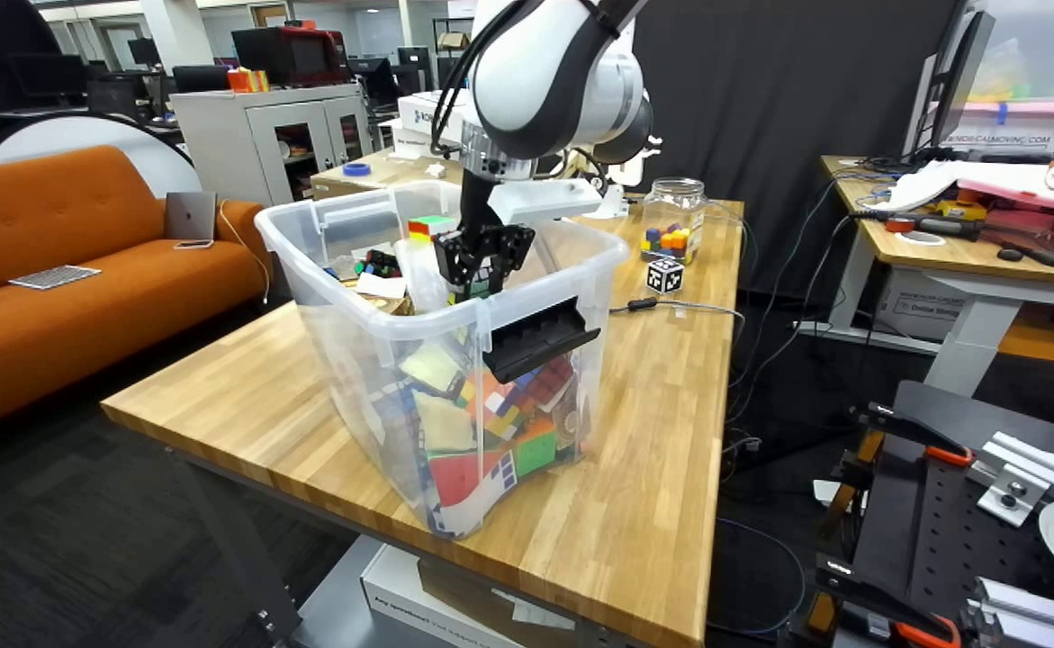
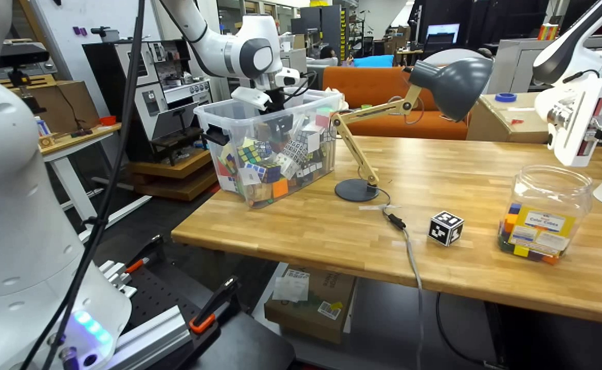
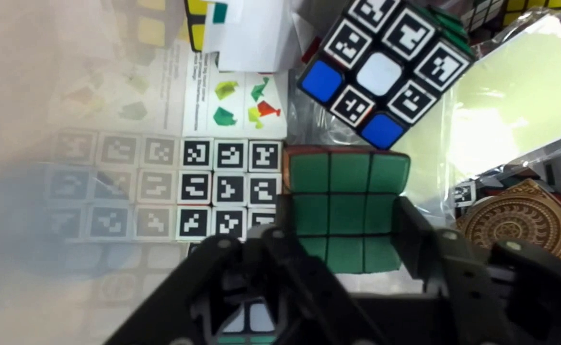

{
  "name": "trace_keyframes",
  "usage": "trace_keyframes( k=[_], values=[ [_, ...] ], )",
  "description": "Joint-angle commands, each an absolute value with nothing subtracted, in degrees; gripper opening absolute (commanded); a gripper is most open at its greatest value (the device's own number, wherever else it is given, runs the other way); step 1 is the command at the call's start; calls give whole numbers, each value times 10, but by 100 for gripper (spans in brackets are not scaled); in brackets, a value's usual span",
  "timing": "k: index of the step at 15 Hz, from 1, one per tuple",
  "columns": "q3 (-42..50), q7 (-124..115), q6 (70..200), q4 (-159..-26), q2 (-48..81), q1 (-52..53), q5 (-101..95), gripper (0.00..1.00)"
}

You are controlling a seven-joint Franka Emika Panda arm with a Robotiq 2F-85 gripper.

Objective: Pick the Rubik's cubes and put them in the plastic box

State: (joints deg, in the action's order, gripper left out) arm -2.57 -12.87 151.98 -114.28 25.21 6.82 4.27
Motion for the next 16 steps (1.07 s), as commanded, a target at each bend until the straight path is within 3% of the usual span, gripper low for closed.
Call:
trace_keyframes(
  k=[1,3,16],
  values=[
    [-18,-128,1484,-1129,259,68,37,84],
    [-17,-127,1485,-1134,255,67,39,99],
    [-38,-101,1533,-1209,112,46,93,100]
  ],
)
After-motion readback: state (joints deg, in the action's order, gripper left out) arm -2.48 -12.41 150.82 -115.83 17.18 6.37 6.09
